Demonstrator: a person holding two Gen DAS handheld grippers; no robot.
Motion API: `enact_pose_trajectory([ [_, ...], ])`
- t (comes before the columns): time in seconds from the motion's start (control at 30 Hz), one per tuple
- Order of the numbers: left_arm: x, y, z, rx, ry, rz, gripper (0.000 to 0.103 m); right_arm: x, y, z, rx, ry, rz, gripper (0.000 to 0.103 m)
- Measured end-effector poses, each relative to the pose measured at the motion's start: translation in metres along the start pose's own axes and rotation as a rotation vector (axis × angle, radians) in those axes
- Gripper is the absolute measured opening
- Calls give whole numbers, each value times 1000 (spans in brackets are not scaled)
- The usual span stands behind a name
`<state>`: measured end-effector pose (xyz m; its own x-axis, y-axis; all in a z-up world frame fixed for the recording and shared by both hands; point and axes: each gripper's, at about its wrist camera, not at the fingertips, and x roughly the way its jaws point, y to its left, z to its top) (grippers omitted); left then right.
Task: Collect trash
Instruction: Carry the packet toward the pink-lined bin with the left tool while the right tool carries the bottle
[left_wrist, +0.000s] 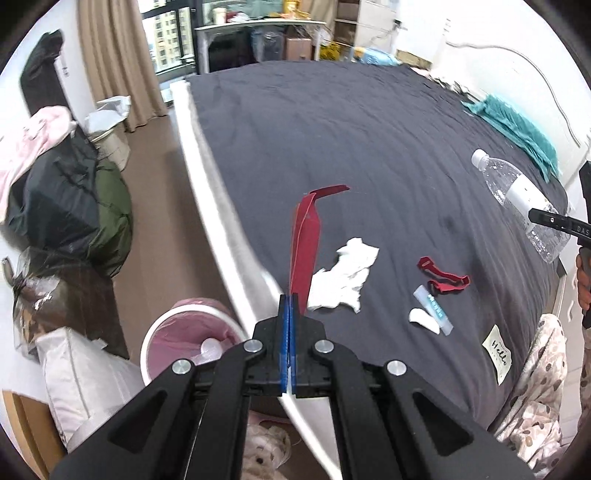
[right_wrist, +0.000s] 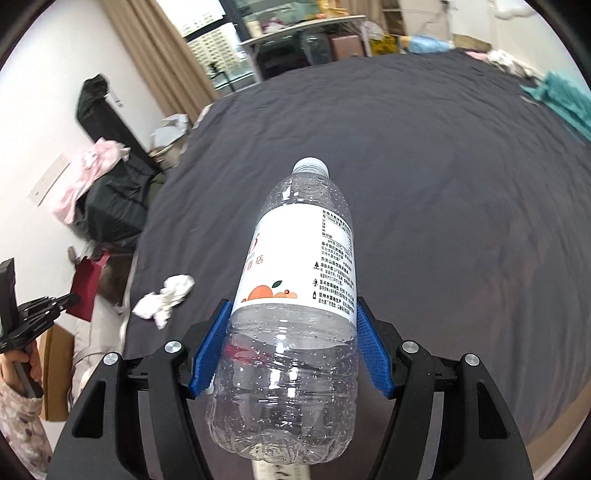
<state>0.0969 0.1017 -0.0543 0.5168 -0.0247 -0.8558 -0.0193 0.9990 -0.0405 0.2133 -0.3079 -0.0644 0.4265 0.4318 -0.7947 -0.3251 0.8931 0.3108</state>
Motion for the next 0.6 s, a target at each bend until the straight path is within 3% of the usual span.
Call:
enact_pose_trajectory([
  [0.6, -49, 119, -84, -184, -18, 91, 0, 31, 163, -5, -246, 86, 173, 64],
])
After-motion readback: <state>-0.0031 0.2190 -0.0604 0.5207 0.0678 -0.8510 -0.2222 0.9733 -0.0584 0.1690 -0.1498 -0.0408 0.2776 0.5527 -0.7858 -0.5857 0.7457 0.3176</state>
